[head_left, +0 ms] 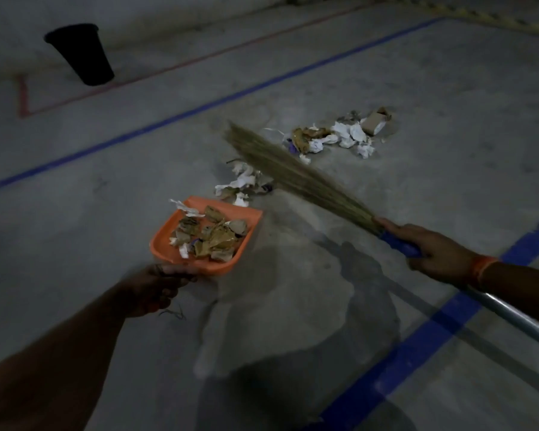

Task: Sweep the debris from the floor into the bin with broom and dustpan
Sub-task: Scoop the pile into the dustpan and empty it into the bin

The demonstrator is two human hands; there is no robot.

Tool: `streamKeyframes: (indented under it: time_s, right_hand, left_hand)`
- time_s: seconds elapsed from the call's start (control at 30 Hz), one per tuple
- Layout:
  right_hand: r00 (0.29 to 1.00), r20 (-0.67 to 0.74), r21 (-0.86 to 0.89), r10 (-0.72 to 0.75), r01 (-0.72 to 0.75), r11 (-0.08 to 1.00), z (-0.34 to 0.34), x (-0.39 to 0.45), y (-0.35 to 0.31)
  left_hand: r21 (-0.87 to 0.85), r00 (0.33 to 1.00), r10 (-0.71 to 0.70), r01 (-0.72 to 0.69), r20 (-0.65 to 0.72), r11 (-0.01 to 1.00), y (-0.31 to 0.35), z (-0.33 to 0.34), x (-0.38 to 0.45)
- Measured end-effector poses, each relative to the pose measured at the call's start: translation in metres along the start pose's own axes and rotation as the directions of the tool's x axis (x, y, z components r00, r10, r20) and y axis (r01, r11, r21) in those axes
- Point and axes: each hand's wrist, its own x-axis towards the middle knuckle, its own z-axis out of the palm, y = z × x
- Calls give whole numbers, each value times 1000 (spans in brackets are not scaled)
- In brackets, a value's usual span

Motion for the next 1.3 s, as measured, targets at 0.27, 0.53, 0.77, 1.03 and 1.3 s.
streamKeyframes:
  time_s: [0.27,0.53,0.77,1.03,1.3]
  right_hand:
    - [993,-2,-302,115,-110,947,-43,166,-29]
    - [940,240,-355,242,-147,923,-22,219,-22]
    - [956,293,-262,30,50,964,6,175,-4]
    - [953,271,-118,-133,170,978,28,108,-1]
    - [965,191,-113,-181,205,972,3,71,2]
  left_hand:
    - [9,992,-93,94,-82,996,10,-49,9]
    - [61,981,-193,194,-18,979,33,-59,45]
    - [66,987,-157,158,-28,985,47,-38,62]
    - [-65,996,-83,82,-20,995,26,-11,54]
    - [10,994,-99,100,-47,995,14,1,37]
